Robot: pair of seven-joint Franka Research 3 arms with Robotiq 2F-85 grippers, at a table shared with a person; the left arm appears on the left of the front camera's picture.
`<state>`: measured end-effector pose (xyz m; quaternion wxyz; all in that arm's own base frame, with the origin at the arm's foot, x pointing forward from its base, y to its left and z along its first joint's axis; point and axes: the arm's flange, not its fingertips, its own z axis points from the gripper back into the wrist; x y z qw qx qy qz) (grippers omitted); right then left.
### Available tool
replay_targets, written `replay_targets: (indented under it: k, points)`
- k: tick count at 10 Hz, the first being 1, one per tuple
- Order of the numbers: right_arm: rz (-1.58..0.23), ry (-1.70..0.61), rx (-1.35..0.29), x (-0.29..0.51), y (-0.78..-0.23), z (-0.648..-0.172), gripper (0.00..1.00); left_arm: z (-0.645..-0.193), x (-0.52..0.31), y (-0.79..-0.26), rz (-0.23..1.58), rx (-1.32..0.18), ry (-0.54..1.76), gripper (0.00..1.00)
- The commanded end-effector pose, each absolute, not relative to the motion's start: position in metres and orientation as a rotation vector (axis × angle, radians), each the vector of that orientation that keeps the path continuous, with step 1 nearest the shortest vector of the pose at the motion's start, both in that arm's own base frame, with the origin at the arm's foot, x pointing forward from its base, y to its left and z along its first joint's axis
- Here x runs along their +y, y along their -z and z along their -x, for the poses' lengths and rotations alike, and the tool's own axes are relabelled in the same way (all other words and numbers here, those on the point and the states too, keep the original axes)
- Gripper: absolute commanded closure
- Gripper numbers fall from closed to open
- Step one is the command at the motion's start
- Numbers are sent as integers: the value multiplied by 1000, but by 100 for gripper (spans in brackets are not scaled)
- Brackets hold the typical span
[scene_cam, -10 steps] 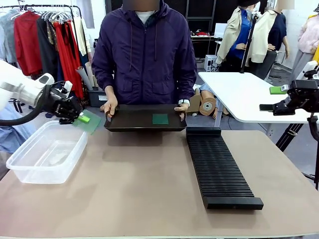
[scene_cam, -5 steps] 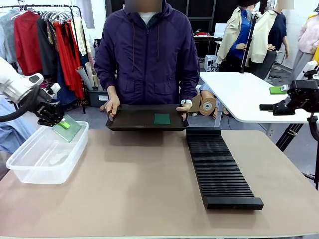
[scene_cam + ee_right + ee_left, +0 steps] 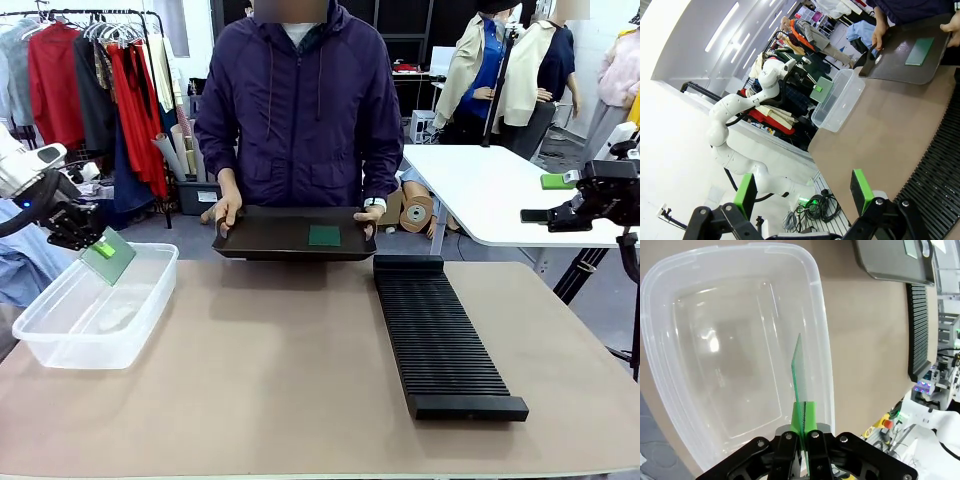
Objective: Sort PCBs into racks and boxes based on the side picked up.
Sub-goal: If the short side of the Blank PCB is picked up, insert it into the PCB Rack ; if the long side is picked up, place it in the Organizing box.
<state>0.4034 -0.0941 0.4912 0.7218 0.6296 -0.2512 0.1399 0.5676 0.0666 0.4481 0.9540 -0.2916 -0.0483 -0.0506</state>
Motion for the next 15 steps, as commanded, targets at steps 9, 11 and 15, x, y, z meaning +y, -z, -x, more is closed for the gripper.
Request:
replay_targets:
  k: [9, 11, 15]
  points:
    - [-1396, -315, -563, -94, -493, -403, 0, -570, 50, -379, 514, -104, 105, 100]
    - [-1396, -315, -563, -94, -493, -403, 0, -572, 48, -364, 524, -93, 111, 100]
    - [-1396, -315, -563, -94, -493, -403, 0, -576, 51, -346, 563, -99, 108, 100]
